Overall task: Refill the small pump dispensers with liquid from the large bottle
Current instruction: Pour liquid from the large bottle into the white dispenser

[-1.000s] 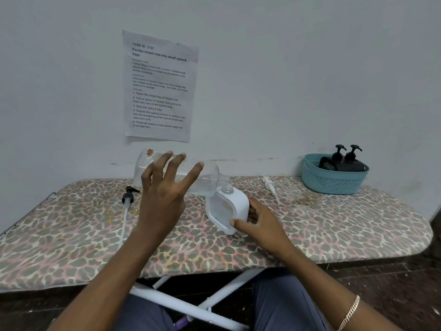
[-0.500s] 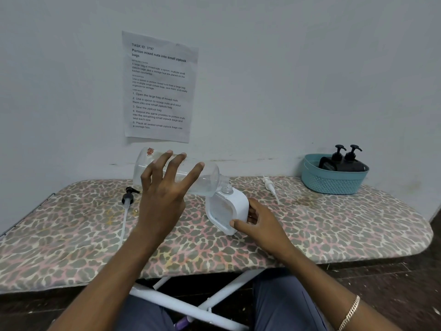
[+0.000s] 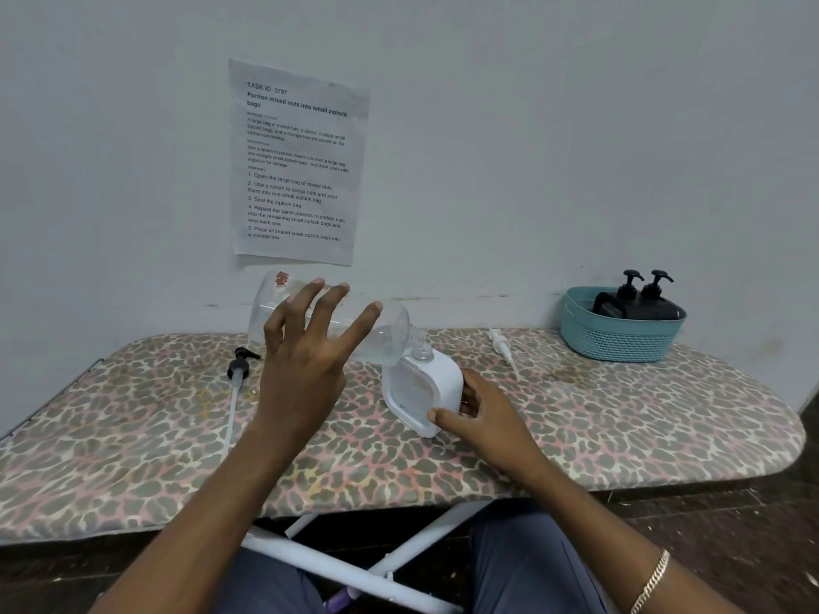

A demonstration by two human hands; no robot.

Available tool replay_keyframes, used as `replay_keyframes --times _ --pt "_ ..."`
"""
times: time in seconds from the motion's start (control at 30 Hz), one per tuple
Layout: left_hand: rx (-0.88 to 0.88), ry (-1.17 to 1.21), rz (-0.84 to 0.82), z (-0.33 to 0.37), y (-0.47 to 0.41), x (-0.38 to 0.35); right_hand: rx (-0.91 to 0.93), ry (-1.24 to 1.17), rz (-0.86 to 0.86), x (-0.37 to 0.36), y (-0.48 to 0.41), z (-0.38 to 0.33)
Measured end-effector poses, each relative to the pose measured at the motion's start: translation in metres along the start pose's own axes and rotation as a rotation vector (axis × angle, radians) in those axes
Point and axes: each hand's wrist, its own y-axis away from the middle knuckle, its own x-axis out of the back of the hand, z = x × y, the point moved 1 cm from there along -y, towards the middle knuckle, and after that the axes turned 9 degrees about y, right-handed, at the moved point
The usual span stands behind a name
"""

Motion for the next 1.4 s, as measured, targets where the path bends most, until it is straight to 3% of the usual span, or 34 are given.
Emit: replay_keyframes --times 1.4 --pt "-0.007 0.022 -0.037 0.0004 -0.0067 0.0055 -0.01 -0.007 0.002 -0.0008 0.0009 0.0006"
